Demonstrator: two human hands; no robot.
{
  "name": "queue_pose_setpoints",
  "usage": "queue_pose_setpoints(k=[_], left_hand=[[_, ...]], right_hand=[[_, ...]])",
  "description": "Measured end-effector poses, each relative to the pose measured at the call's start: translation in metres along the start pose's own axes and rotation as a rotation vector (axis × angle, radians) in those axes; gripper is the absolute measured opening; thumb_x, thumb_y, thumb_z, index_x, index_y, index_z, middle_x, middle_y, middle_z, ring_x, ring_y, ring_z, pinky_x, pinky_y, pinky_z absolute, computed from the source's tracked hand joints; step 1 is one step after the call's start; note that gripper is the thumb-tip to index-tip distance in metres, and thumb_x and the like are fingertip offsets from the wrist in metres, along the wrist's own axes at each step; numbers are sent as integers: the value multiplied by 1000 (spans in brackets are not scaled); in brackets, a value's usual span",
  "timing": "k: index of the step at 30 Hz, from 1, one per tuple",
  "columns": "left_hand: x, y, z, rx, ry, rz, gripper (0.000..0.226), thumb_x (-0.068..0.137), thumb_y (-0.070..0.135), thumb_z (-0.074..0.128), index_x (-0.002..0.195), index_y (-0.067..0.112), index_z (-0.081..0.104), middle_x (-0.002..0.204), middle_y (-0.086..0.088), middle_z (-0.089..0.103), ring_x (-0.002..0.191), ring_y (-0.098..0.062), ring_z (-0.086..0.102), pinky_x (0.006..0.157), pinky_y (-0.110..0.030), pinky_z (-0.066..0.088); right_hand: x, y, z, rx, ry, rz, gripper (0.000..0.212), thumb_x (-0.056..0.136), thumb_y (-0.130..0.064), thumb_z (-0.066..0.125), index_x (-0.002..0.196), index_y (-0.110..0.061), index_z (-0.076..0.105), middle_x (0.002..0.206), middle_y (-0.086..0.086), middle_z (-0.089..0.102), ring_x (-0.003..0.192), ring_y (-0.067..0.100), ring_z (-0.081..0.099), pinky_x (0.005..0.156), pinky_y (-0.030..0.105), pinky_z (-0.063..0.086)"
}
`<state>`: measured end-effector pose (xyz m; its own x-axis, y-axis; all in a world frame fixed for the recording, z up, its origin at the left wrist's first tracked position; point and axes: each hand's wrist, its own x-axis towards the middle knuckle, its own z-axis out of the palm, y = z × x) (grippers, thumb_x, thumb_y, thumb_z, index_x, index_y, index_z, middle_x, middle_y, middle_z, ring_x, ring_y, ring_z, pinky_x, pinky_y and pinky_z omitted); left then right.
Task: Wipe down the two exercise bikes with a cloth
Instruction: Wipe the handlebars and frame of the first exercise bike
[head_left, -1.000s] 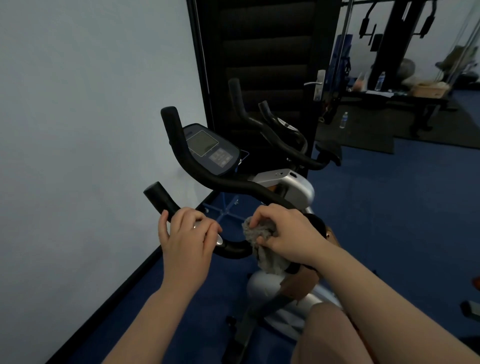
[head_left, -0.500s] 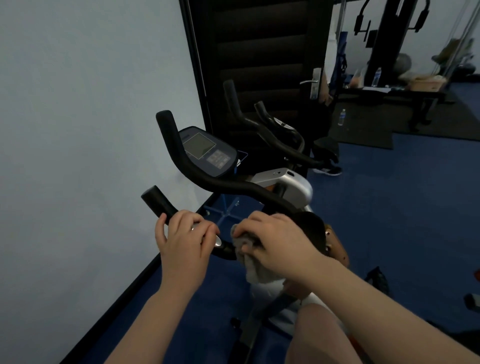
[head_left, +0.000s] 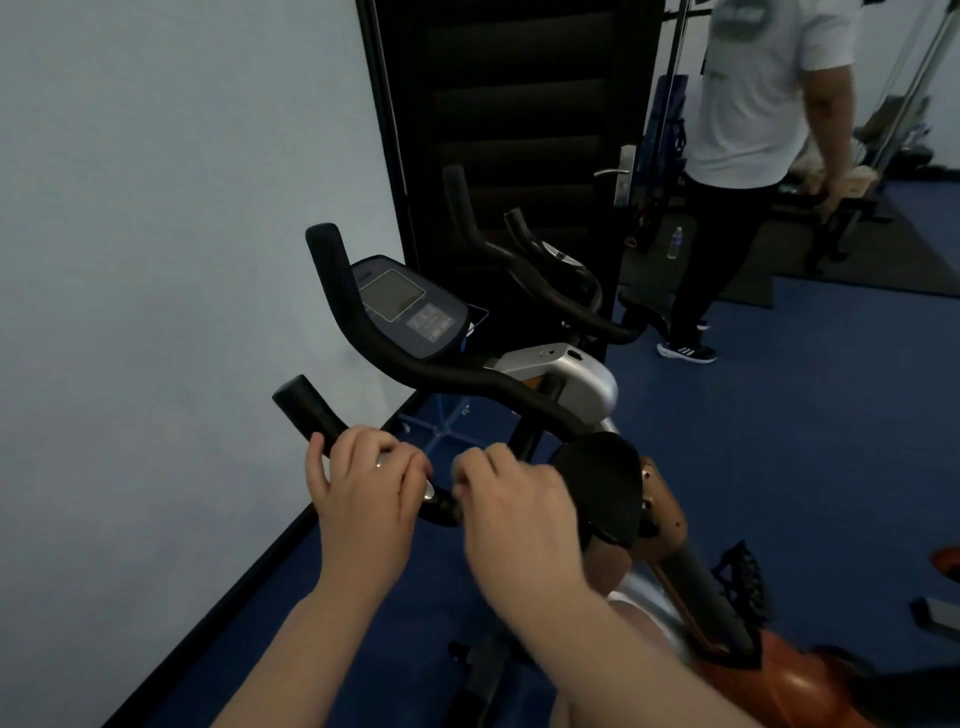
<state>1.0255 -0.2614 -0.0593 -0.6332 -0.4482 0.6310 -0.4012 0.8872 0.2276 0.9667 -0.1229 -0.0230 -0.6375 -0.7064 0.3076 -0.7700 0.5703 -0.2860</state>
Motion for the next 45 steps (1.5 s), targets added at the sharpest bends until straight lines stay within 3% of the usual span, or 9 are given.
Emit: queue_pose_setpoints(k=[4,6,9,13,21,26,34,38,45], left_hand=[[0,-6,-1,26,-27,30,30,95,31,36,79,32,62,92,12,46,106,-11,46,116,-44,6],[0,-9,-1,25,-40,45,30,95,31,36,80,34,62,93,14,44,106,-10,46,115,-46,8],[-1,-10,-1,17,-42,46,31,97,32,35,80,36,60,93,16,43,106,-9,46,116,-45,8],[-2,-9,0,14,-48,30,31,97,32,36,78,35,60,93,16,43,107,-10,47,117,-42,4],[-1,-6,-2,18,-38,16,31,96,32,37,78,34,62,93,15,46,107,-11,49,117,-41,4],[-1,-2,-1,4,-13,2,31,95,30,37,77,30,63,92,11,49,106,-13,50,117,-42,5],[-1,-3,-1,27,-11,14,30,94,30,38,78,31,62,91,12,45,104,-11,47,117,-39,2],[1,-3,0,12,-11,-4,32,95,29,36,75,32,61,90,13,44,103,-10,47,117,-39,2],[-1,-3,0,8,-8,-13,33,95,28,36,74,30,62,90,12,46,103,-10,46,118,-38,0]], right_hand=[[-6,9,9,111,52,92,33,104,-37,35,136,-31,40,120,-10,51,95,10,57,76,25,49],[-5,12,9,14,132,35,35,100,-34,49,134,-28,50,110,-10,61,84,9,62,89,28,50],[1,18,3,-45,131,-26,29,92,-35,62,120,-27,65,95,-10,70,77,9,67,119,43,23],[15,41,-11,-2,-37,-34,40,94,-49,52,132,-36,52,117,-16,64,106,5,62,121,38,-5],[34,56,-21,111,-134,-40,32,92,-45,57,123,-37,58,121,-16,60,119,5,52,119,35,12],[35,53,-20,181,-243,-151,29,90,-38,62,119,-35,61,118,-16,59,111,9,56,95,34,45],[45,49,-19,169,-293,-240,29,90,-38,62,119,-40,60,117,-17,57,110,8,55,92,33,46],[59,77,-30,199,-229,-77,31,90,-34,64,121,-34,60,122,-11,58,113,13,56,93,34,47],[67,83,-28,257,-346,-84,34,86,-33,71,118,-36,62,121,-13,61,113,10,55,95,35,48]])
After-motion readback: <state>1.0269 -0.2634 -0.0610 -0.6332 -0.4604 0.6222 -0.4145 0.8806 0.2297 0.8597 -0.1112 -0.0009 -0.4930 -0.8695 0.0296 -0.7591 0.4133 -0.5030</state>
